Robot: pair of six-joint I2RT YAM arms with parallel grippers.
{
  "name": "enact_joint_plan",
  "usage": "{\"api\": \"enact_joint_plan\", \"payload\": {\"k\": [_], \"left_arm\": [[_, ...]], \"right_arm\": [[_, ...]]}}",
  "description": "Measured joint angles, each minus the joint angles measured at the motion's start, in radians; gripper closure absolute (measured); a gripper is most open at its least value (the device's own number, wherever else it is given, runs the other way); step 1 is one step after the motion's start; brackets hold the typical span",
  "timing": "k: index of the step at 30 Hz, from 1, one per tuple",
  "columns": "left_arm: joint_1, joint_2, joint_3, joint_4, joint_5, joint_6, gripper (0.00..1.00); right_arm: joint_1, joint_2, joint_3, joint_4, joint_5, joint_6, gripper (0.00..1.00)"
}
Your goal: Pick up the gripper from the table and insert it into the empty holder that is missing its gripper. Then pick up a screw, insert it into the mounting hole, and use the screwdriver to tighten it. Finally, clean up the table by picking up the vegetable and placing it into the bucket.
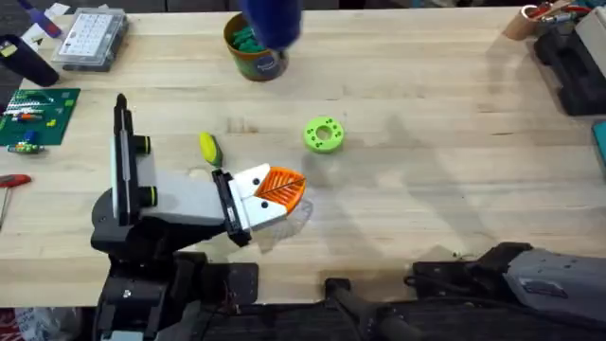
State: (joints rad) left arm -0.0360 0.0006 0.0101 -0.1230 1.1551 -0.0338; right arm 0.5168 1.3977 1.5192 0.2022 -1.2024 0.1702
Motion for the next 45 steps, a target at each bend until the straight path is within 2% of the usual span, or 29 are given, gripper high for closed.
{"api": "enact_joint_plan", "payload": {"k": [6,9,12,18,25,30,35,45], "left_arm": [[0.0,0.0,0.0,0.0,0.0,0.0,0.996],[0.0,0.0,0.0,0.001,-0.001,0.011,0.996],[0.0,0.0,0.0,0.001,-0.001,0.027,0.996],[0.0,0.0,0.0,0.002,-0.004,0.039,0.996],[0.0,0.0,0.0,0.003,-0.009,0.042,0.996],[0.0,0.0,0.0,0.004,-0.018,0.042,0.996],[0.0,0.0,0.0,0.006,-0.028,0.043,0.996],[0.0,0.0,0.0,0.018,-0.101,0.042,0.996]], "right_arm": [[-0.11,0.009,0.002,-0.241,0.012,-0.104,0.991],[-0.161,0.013,0.003,-0.391,0.071,-0.18,0.991],[-0.193,0.017,0.005,-0.555,0.186,-0.277,0.991],[-0.197,0.038,0.005,-0.81,0.51,-0.486,0.991],[-0.178,0.096,0.005,-0.872,0.911,-0.696,0.991],[-0.18,0.175,0.005,-0.93,1.095,-0.834,0.991],[-0.179,0.282,0.005,-0.989,1.179,-0.936,0.991],[-0.179,0.445,0.005,-1.013,1.228,-1.048,0.991]]}}
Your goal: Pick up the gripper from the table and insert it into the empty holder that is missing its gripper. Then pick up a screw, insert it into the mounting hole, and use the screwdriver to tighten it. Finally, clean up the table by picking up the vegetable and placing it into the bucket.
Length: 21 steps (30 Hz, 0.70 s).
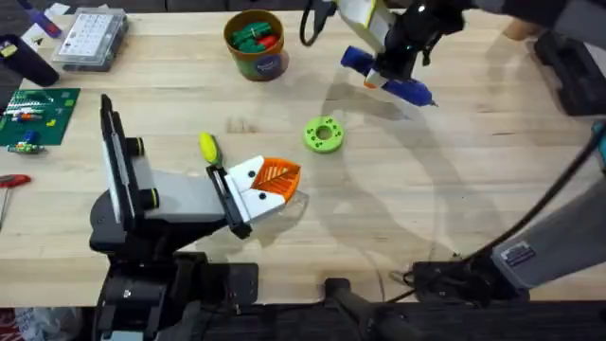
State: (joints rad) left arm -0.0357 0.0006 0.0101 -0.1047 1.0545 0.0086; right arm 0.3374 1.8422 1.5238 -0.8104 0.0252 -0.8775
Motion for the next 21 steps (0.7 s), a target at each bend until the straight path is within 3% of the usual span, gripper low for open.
{"api": "enact_joint_plan", "payload": {"k": [8,17,20,21], "left_arm": [[0.0,0.0,0.0,0.011,-0.078,0.0,0.996],[0.0,0.0,0.0,0.012,-0.091,0.0,0.996],[0.0,0.0,0.0,0.012,-0.091,0.001,0.989],[0.0,0.0,0.0,0.013,-0.095,0.006,0.83]], "right_arm": [[0.0,0.118,0.0,0.002,0.045,-0.07,0.991],[0.0,0.161,0.0,0.002,0.057,-0.088,0.982],[0.0,0.161,0.0,0.003,0.059,-0.09,0.769],[0.0,0.161,0.0,0.002,0.063,-0.092,0.506]]}}
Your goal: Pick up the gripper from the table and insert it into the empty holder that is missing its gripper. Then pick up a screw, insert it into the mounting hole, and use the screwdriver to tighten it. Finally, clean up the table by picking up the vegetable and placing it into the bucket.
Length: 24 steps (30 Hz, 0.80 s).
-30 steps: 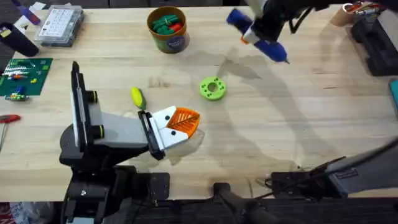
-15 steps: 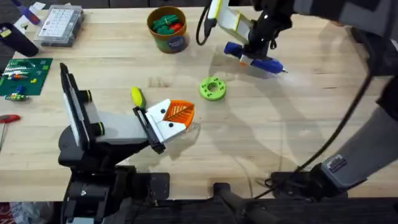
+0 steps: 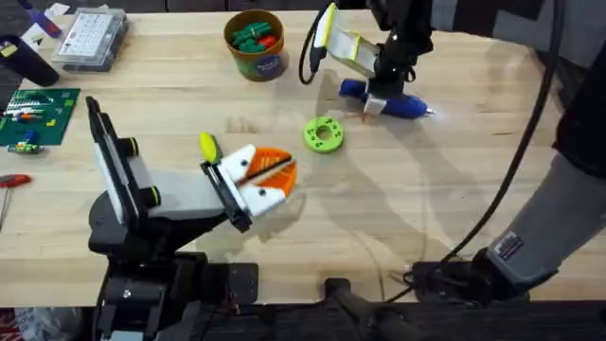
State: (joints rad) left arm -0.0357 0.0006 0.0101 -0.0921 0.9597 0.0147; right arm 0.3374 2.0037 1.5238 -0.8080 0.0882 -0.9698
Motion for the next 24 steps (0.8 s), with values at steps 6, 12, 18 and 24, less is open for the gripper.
{"api": "enact_joint_plan", "payload": {"k": [6,12,18,24], "left_arm": [[0.0,0.0,0.0,0.001,-0.007,-0.002,0.019],[0.001,0.0,-0.002,0.015,-0.022,-0.049,0.015],[0.03,0.0,-0.002,0.023,-0.111,-0.224,0.014],[0.073,0.0,0.046,-0.047,-0.156,-0.277,0.013]], "right_arm": [[0.029,-0.058,0.0,-0.011,0.005,0.102,0.007],[0.102,-0.239,0.0,-0.064,0.005,0.213,0.005],[0.155,-0.407,0.0,-0.108,0.005,0.365,0.004],[0.197,-0.52,0.0,-0.121,0.004,0.463,0.005]]}}
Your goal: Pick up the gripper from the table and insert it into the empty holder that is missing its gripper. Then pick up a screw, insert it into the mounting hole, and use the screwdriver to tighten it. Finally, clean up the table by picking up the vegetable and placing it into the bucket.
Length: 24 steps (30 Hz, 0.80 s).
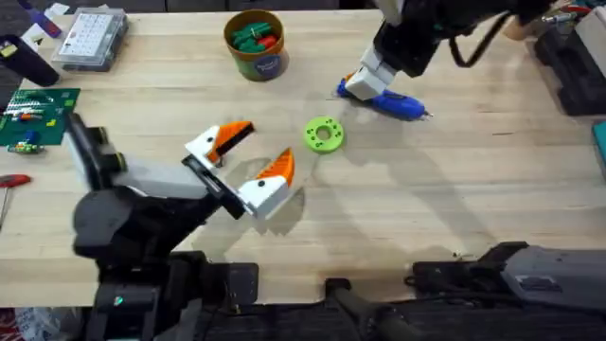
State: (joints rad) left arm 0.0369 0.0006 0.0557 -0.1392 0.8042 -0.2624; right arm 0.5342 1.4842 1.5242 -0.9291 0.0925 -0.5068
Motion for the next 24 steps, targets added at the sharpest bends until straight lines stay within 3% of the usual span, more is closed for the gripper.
{"api": "enact_joint_plan", "payload": {"k": [9,16,24], "left_arm": [[0.036,0.021,0.177,-0.074,-0.071,0.013,0.014],[0.038,0.237,0.335,-0.199,-0.118,0.072,0.014],[0.038,0.237,0.335,-0.199,-0.118,0.072,0.014]], "right_arm": [[0.004,-0.083,0.0,-0.041,0.0,0.044,0.005],[0.004,-0.088,0.0,-0.069,0.0,0.074,0.005],[0.004,-0.088,0.0,-0.069,0.0,0.074,0.005]]}}
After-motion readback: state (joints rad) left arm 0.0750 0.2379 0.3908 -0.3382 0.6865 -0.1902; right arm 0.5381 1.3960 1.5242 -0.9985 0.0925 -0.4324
